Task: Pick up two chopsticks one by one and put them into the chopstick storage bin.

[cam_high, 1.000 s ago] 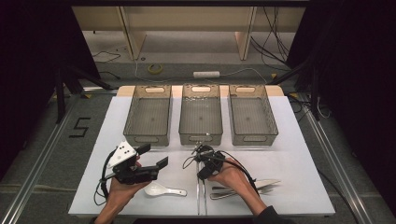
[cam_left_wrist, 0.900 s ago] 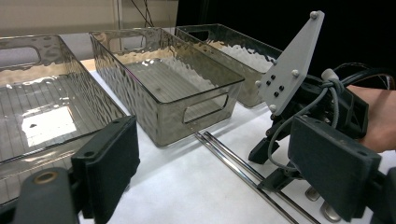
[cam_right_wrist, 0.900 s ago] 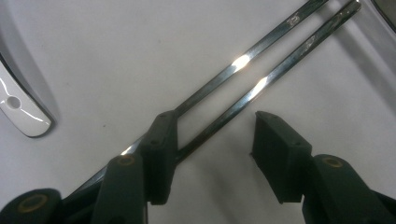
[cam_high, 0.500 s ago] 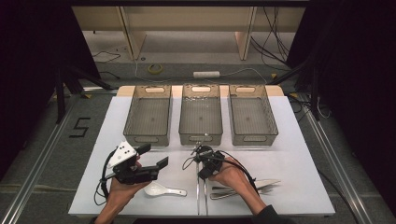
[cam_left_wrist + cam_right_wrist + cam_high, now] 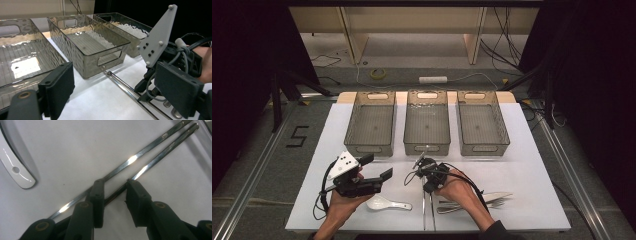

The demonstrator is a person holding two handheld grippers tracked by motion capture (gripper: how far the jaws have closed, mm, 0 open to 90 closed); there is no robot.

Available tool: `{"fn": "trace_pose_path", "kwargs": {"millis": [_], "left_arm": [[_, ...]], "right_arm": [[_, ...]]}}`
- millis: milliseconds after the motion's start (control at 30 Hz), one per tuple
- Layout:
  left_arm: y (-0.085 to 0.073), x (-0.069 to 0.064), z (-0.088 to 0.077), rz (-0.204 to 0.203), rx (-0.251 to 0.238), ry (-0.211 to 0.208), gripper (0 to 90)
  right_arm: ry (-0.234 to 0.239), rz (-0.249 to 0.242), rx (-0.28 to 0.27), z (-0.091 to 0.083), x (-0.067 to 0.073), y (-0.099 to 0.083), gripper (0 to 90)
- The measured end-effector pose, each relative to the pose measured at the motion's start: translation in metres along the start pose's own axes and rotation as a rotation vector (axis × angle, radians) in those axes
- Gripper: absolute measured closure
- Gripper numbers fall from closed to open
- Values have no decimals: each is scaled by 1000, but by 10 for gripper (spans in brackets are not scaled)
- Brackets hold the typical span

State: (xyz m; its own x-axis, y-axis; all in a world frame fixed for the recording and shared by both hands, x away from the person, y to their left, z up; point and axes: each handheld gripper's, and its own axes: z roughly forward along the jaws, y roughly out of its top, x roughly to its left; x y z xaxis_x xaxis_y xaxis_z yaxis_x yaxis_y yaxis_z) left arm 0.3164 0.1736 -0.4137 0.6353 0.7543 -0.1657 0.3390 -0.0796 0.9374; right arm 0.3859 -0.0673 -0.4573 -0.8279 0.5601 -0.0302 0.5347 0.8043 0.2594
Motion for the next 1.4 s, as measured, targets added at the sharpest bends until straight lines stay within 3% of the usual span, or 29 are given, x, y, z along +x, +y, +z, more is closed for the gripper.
{"fn": "trace_pose_path", "kwargs": {"millis": [200, 367, 667, 1167, 1400], "left_arm": [[0, 1, 0, -3, -1, 2, 158], [0, 1, 0, -1, 1, 4, 158], [0, 0, 0, 0, 1, 4, 158], [0, 0, 1, -2, 0, 2, 158], [1, 0, 2, 0, 2, -1, 158]], "right_arm": [[19, 39, 18, 2, -5, 0, 603], [12, 41, 39, 3, -5, 0, 589], [11, 18, 42, 3, -3, 1, 644], [2, 26, 36, 2, 2, 1, 700], [28, 13, 14, 2, 9, 4, 746]]}}
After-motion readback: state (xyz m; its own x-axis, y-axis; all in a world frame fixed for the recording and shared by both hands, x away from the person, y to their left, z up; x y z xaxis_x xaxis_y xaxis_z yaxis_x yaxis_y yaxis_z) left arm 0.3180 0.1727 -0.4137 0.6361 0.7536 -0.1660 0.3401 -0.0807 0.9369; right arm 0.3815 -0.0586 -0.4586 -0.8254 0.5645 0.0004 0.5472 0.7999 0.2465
